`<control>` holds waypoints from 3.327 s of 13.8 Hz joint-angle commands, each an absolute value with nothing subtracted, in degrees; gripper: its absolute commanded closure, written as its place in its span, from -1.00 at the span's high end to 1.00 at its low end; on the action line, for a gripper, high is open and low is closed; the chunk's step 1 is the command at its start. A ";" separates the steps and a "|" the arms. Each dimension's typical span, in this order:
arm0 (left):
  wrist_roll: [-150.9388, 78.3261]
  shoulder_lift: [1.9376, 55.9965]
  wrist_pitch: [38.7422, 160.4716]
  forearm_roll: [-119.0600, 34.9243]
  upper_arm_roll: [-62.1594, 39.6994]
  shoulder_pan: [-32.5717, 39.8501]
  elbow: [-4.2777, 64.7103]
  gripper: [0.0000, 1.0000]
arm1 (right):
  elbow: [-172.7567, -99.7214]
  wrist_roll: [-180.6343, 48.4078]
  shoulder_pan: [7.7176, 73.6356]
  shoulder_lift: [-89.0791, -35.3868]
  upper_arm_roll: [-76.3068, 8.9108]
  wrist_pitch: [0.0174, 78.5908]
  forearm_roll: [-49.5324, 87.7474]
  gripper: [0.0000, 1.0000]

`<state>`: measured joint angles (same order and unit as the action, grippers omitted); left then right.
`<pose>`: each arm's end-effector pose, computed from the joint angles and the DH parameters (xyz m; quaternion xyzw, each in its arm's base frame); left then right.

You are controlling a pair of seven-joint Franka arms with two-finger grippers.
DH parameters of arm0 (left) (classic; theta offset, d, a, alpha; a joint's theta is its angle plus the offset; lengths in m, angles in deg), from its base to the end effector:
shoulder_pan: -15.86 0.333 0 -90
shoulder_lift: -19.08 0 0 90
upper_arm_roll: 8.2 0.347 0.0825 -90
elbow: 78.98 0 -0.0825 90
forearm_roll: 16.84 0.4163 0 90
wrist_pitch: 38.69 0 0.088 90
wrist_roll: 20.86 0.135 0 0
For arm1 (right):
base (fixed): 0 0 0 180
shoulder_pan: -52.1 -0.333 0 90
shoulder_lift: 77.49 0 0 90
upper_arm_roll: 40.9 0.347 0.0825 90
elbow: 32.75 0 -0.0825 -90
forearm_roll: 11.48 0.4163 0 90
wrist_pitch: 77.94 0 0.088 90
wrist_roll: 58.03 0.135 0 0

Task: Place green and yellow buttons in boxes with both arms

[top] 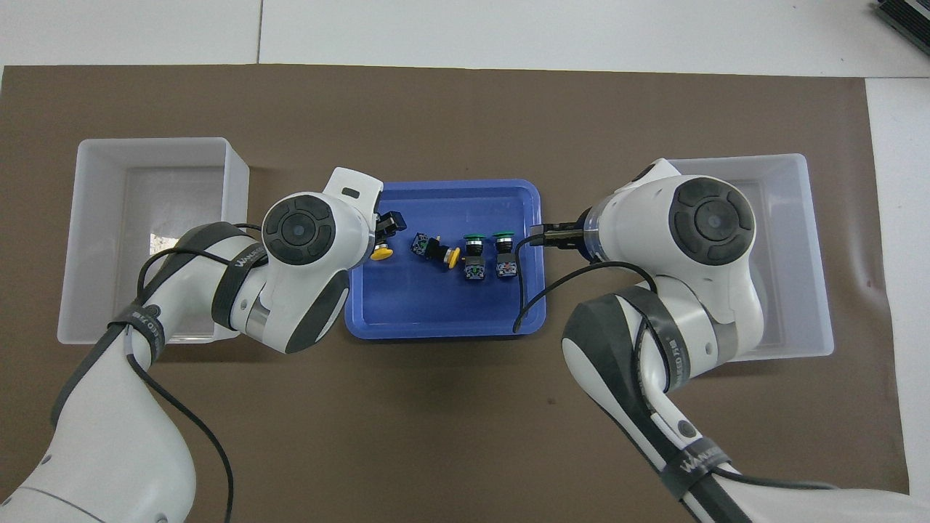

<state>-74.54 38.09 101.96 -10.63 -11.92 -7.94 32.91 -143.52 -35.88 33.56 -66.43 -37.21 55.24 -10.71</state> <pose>0.5953 -0.3060 0.3063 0.9777 0.1900 0.0828 0.0348 0.6091 0.2478 0.3935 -0.9950 0.0046 -0.0874 0.0480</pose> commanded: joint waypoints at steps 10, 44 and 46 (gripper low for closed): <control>-77.55 39.74 103.43 -8.76 -11.10 -10.95 32.11 0.82 | -144.54 -34.30 28.81 -60.26 -37.29 64.17 -11.22 1.00; -58.06 33.41 80.94 -15.96 -11.01 -0.34 20.25 -1.00 | -148.41 -25.77 26.53 -58.76 -37.38 68.22 -13.24 0.25; -54.19 32.71 79.79 -16.14 -11.10 1.52 20.25 -1.00 | -149.73 -25.77 26.53 -58.94 -37.47 69.62 -13.24 0.25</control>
<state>-58.55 34.10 81.85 -14.94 -10.88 -0.48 19.98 -146.80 -27.87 26.26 -57.73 -37.55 67.05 -11.52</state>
